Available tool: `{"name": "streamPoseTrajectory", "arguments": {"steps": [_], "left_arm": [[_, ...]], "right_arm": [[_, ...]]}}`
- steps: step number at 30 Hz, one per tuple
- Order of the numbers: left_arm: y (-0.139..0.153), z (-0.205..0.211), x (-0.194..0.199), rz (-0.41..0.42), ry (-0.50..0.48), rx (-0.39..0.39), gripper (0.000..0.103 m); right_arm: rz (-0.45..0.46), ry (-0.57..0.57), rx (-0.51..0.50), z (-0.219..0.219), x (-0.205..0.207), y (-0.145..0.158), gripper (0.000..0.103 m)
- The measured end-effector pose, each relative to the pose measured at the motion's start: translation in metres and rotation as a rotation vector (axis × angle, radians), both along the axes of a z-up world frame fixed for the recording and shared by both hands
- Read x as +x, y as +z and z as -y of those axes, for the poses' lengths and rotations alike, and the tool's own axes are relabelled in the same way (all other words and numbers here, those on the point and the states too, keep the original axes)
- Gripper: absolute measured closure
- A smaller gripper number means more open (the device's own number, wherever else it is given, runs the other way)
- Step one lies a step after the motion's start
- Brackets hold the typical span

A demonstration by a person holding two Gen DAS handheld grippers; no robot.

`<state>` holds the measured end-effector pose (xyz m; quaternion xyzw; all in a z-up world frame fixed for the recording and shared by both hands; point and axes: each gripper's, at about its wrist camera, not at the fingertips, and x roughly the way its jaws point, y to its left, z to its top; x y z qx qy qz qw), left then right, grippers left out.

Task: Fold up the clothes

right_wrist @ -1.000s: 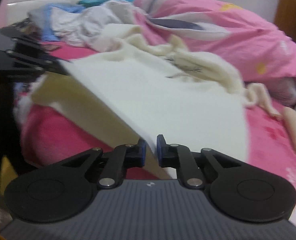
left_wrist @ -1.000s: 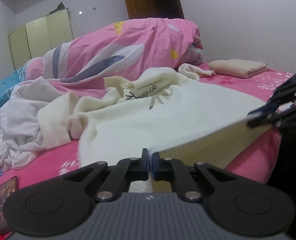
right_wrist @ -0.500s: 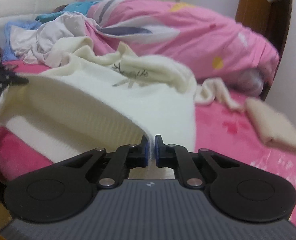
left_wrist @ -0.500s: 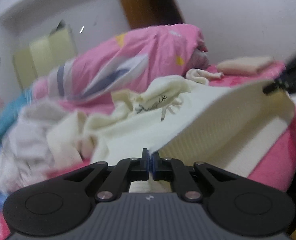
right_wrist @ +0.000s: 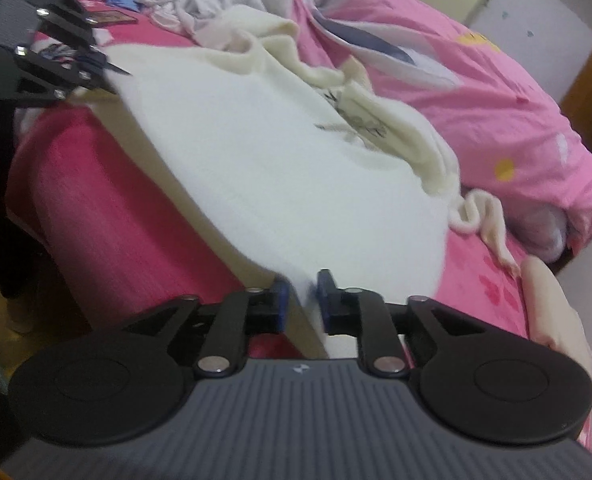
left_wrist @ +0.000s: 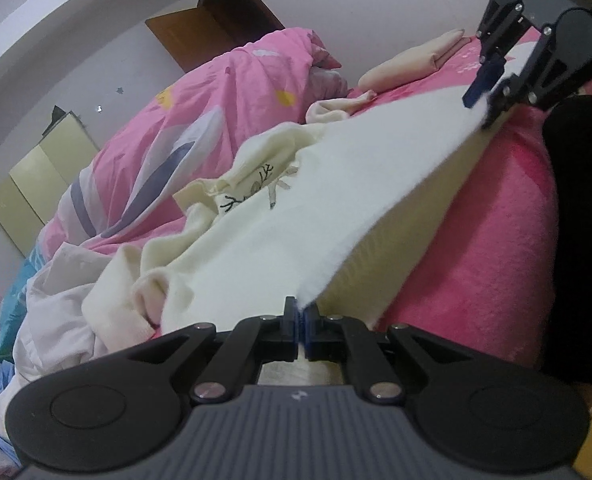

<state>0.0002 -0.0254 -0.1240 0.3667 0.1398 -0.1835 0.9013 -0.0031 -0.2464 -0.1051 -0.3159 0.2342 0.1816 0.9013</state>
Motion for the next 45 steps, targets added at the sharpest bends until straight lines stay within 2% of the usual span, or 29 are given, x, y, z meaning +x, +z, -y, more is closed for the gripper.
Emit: {"name": "streamPoseTrajectory", "arguments": {"steps": [7,10,11,13,21,25,29,33,38,40,43,45], "left_arm": [[-0.003,0.006,0.009,-0.010,-0.025,0.051,0.095],[-0.004,0.007,0.011,-0.004,-0.036,0.067,0.095],[-0.004,0.007,0.012,0.002,-0.039,0.072,0.095],[-0.004,0.009,0.014,0.036,-0.030,0.092,0.098],[0.000,0.015,0.026,0.257,0.043,0.098,0.099],[-0.012,0.017,0.023,0.284,0.029,0.149,0.099],[-0.023,0.015,0.017,0.217,-0.005,0.175,0.099],[-0.017,0.011,0.004,0.195,-0.023,0.131,0.099],[-0.031,0.015,-0.002,0.189,-0.057,0.186,0.099],[-0.032,0.016,-0.003,0.174,-0.053,0.176,0.099],[-0.030,0.015,-0.001,0.154,-0.037,0.148,0.099],[-0.032,0.016,-0.002,0.165,-0.036,0.158,0.099]], "right_arm": [[0.008,0.112,-0.052,-0.034,0.009,-0.002,0.078],[0.001,0.129,-0.067,-0.042,0.016,-0.002,0.083],[-0.002,0.133,-0.065,-0.043,0.018,-0.001,0.093],[0.018,0.132,-0.081,-0.047,0.021,-0.001,0.096],[0.221,0.058,-0.248,-0.067,0.043,-0.015,0.100],[0.297,0.040,-0.352,-0.074,0.049,-0.033,0.100],[0.254,0.062,-0.369,-0.074,0.049,-0.041,0.100],[0.222,0.076,-0.325,-0.067,0.041,-0.031,0.100],[0.186,0.098,-0.349,-0.062,0.033,-0.040,0.100],[0.176,0.104,-0.346,-0.059,0.027,-0.035,0.097],[0.161,0.114,-0.342,-0.055,0.017,-0.028,0.086],[0.119,0.112,-0.272,-0.047,0.009,-0.015,0.073]]}}
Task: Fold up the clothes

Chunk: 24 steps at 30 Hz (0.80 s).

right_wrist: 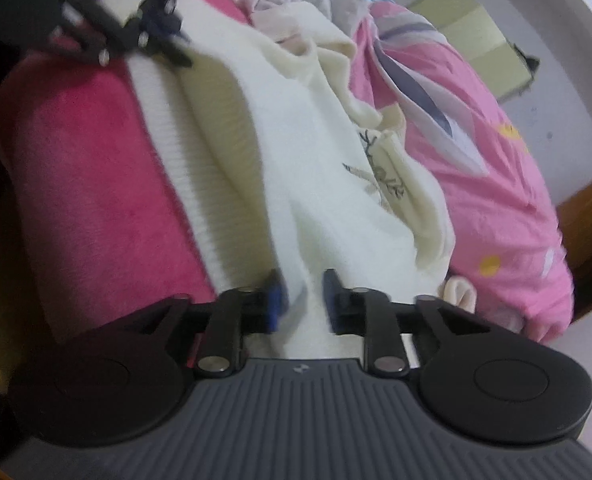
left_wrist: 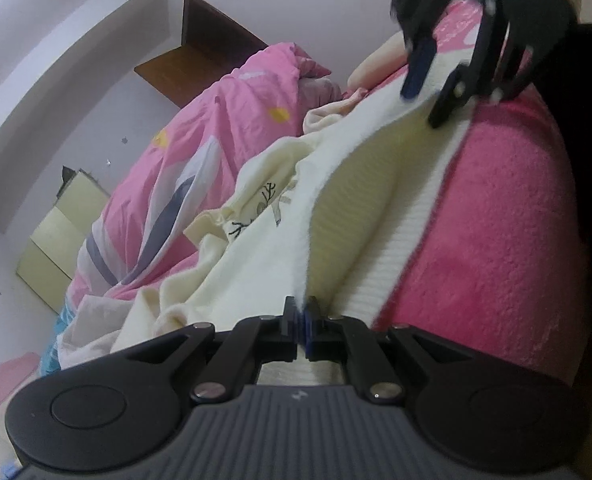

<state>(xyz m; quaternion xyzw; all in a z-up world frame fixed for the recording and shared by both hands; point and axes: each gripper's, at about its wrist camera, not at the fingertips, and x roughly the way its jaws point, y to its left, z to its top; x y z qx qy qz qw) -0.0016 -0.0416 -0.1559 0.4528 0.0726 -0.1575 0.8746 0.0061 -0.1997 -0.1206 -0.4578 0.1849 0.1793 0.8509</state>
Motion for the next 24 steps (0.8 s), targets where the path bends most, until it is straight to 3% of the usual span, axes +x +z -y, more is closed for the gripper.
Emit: {"name": "streamPoseTrajectory", "arguments": {"steps": [3,7,10,12,15,18,21,24], "left_arm": [[0.001,-0.001,-0.003,0.005,-0.003,-0.005,0.099],[-0.002,-0.002,-0.009,0.020,-0.015,0.010,0.099],[-0.004,-0.003,-0.013,0.022,-0.018,0.016,0.099],[-0.005,-0.003,-0.014,0.021,-0.018,0.016,0.099],[-0.008,-0.004,-0.017,0.019,-0.018,0.018,0.099],[-0.011,-0.004,-0.018,0.022,-0.015,0.018,0.099],[-0.013,-0.004,-0.018,0.023,-0.011,0.010,0.099],[-0.014,-0.004,-0.017,0.029,-0.012,0.016,0.099]], "right_arm": [[-0.089,0.015,0.129,0.012,-0.013,0.022,0.061],[-0.197,0.044,0.378,0.034,-0.015,0.062,0.060],[-0.261,0.023,0.638,0.051,0.009,0.088,0.060],[-0.297,-0.018,0.720,0.052,0.030,0.093,0.063],[-0.436,-0.082,0.772,0.039,0.064,0.086,0.080],[-0.601,-0.158,0.796,0.025,0.095,0.065,0.084],[-0.662,-0.222,0.742,0.006,0.115,0.038,0.087],[-0.611,-0.227,0.736,-0.006,0.128,0.024,0.089]]}}
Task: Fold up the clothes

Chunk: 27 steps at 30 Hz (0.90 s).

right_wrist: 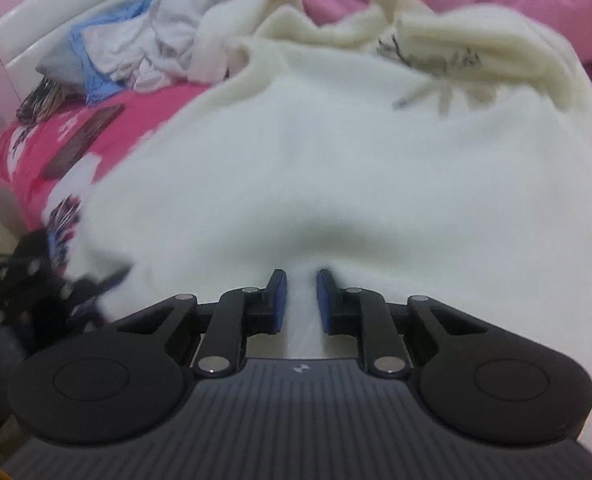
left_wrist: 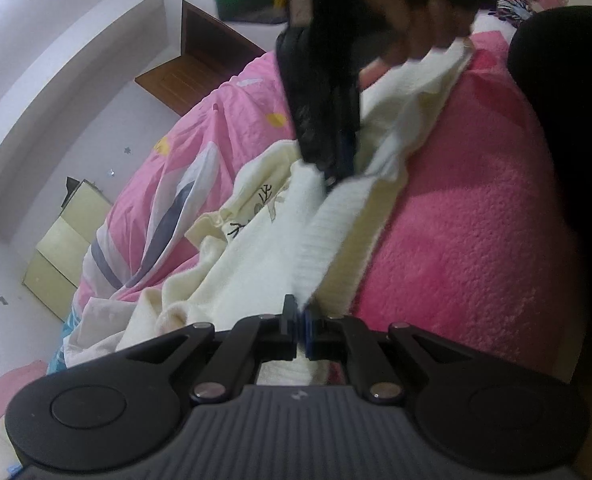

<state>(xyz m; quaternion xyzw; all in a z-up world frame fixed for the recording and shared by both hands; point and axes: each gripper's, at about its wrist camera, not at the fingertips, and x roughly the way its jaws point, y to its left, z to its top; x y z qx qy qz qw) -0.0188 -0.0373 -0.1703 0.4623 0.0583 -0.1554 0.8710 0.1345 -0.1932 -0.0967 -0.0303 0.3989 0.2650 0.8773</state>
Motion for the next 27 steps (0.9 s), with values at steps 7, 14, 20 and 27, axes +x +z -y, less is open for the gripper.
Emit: {"name": "streamPoseTrajectory", "arguments": {"steps": [7,14,20,27], "left_arm": [[0.002,-0.002,0.001,-0.009,0.004,-0.007,0.096],[0.005,-0.001,0.000,-0.040,0.036,-0.019,0.094],[0.015,-0.006,0.001,-0.082,0.079,-0.074,0.085],[0.019,-0.011,-0.004,-0.100,0.118,-0.093,0.085]], "right_arm": [[0.000,-0.017,0.039,-0.002,-0.006,0.023,0.087],[-0.063,0.056,-0.013,-0.047,0.022,-0.001,0.092],[-0.105,-0.035,0.085,-0.039,0.049,0.007,0.096],[-0.155,0.125,0.101,-0.059,0.033,0.020,0.093]]}}
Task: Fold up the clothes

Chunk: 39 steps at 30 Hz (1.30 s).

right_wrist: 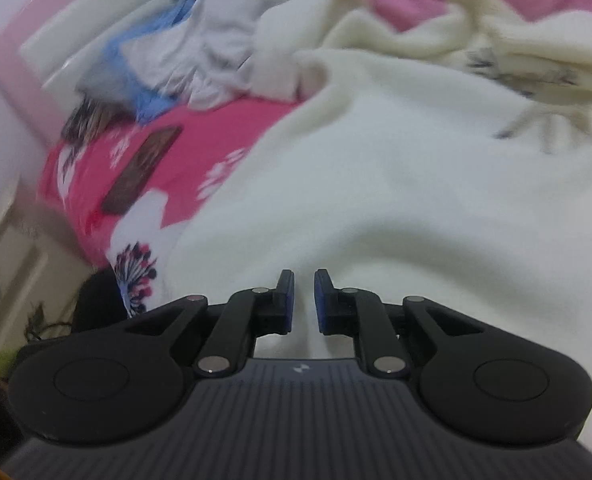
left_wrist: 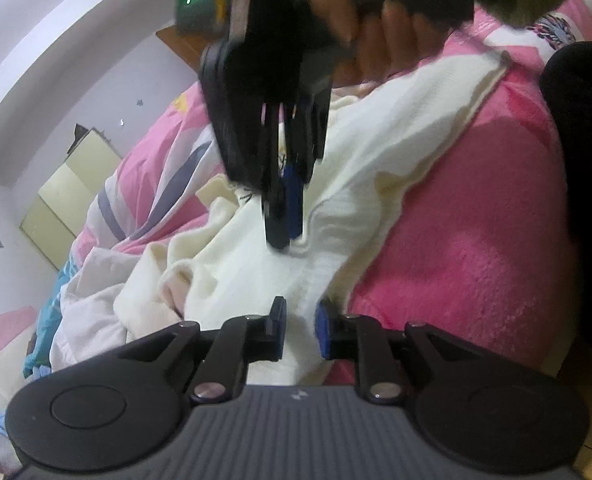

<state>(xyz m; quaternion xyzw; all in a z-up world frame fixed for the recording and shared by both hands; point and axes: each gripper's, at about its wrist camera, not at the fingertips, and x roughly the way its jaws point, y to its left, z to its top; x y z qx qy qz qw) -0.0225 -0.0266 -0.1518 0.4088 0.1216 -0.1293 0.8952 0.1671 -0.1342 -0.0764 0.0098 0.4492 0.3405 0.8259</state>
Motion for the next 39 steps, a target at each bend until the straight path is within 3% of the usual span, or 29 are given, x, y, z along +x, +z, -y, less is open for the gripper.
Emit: {"name": "streamPoseTrajectory", "arguments": {"steps": [3,6,9,12,15,18,20,23,29,33,35,39], "left_arm": [[0.001,-0.002,-0.002,-0.010,0.029,0.000,0.085],[0.006,-0.008,-0.004,-0.014,0.056,-0.030,0.084],[0.010,-0.014,-0.006,-0.018,0.081,-0.067,0.084],[0.011,-0.018,-0.007,-0.024,0.096,-0.088,0.084],[0.013,-0.021,-0.006,-0.032,0.118,-0.098,0.084],[0.016,-0.026,-0.005,-0.046,0.154,-0.126,0.084],[0.017,-0.032,-0.005,-0.065,0.173,-0.160,0.083],[0.018,-0.037,-0.009,-0.073,0.164,-0.182,0.083],[0.015,-0.037,-0.011,-0.066,0.145,-0.138,0.077],[0.017,-0.038,-0.007,-0.062,0.151,-0.145,0.083],[0.018,-0.039,-0.007,-0.067,0.149,-0.148,0.092],[0.017,-0.040,-0.007,-0.075,0.138,-0.118,0.095]], "right_arm": [[0.055,-0.041,-0.050,-0.024,0.017,-0.021,0.097],[0.046,-0.112,-0.004,-0.021,0.022,-0.014,0.097],[0.075,-0.062,-0.009,-0.018,0.002,0.006,0.092],[0.034,0.014,0.011,-0.026,-0.002,0.011,0.092],[0.023,-0.007,-0.040,-0.057,0.020,-0.014,0.094],[0.040,-0.090,0.033,-0.060,0.041,-0.016,0.095],[0.026,-0.122,0.071,-0.050,0.044,-0.010,0.095],[0.037,-0.073,0.057,-0.037,0.027,0.005,0.091],[0.048,-0.036,0.054,-0.020,0.003,0.017,0.090],[0.071,-0.122,0.071,0.018,-0.018,0.020,0.089],[0.088,-0.205,0.066,0.052,-0.036,0.022,0.089],[0.089,-0.400,0.000,0.129,-0.061,0.027,0.089]]}}
